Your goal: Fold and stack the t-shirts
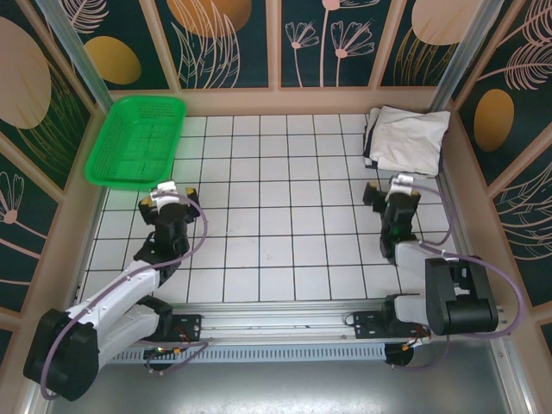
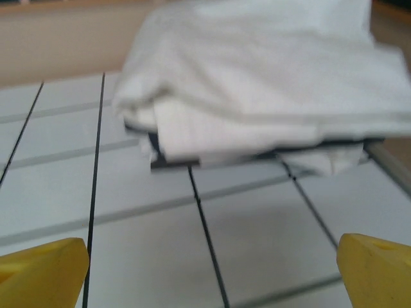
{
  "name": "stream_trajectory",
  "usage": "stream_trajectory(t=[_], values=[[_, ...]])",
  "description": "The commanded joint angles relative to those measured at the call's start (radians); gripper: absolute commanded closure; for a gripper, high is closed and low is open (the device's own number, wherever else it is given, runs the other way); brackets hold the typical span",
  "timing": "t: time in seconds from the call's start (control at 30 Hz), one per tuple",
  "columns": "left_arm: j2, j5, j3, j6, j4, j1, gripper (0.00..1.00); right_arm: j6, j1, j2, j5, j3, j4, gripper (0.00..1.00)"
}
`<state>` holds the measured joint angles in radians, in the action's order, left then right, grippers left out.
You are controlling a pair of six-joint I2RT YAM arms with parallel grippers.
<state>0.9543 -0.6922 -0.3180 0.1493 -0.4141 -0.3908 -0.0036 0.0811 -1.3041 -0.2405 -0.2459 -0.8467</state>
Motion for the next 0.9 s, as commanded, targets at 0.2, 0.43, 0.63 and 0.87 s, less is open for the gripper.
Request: stream_trajectory(t=[0.2,0.43,0.63,0.87], values=[[0.284,0.145,0.108,-0.088,-0.514,0.139,0.01,0.036,-0.057,-0.200,0.017,-0.014,-0.355,0.01],[0.451,0.246,0.026,-0.167,-0.643,0.174,0.01,0.049,-0.109,-0.266,0.148,0.080,-0.589,0.01],[0.538,0.195,-0.018,-0.185,-0.691,0.195,0.02,0.070,-0.102,-0.255,0.073,0.091,-0.591,0.01],[0.507,0.218,0.121,-0.176,-0.915,0.205,0.01,0.053,-0.086,-0.259,0.060,0.059,-0.537,0.01]])
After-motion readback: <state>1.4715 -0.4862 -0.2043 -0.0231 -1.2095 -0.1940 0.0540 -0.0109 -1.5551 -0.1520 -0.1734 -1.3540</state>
